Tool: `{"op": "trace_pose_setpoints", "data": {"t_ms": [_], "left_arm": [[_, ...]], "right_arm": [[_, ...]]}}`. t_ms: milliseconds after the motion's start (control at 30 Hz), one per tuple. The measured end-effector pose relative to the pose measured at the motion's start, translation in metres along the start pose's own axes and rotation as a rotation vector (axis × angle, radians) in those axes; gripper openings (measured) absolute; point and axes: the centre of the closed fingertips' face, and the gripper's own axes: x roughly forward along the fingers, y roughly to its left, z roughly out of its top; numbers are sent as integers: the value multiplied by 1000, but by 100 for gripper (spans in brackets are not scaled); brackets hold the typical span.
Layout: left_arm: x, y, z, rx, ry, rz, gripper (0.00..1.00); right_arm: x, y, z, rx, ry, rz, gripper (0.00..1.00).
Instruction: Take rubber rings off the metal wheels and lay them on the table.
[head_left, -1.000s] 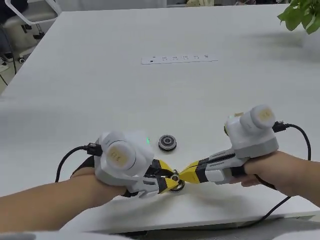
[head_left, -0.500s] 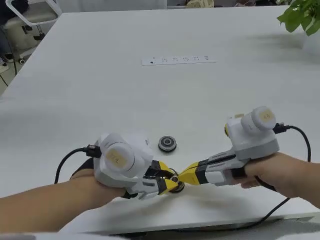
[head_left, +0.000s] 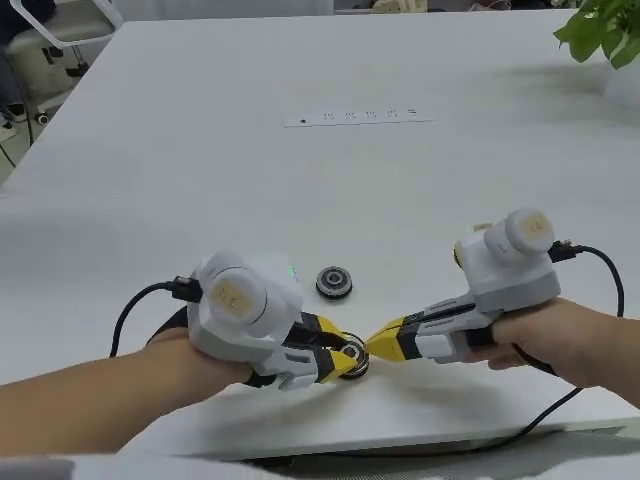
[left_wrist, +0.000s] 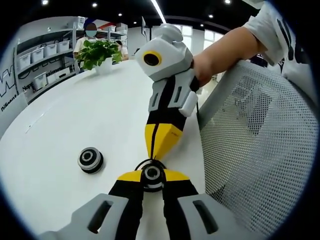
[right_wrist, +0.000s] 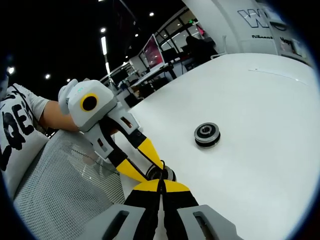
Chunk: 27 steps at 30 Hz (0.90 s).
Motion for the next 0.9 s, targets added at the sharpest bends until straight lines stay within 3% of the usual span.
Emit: {"op": "trace_pose_setpoints", "data": {"t_ms": [567, 900], "left_arm": [[-22, -4, 15, 3, -22, -22, 23], [-47, -4, 33, -41, -105, -9, 31]], "right_arm": [[-2, 3, 4, 22, -20, 0, 0], [-2, 10, 10, 26, -36, 14, 0]]}}
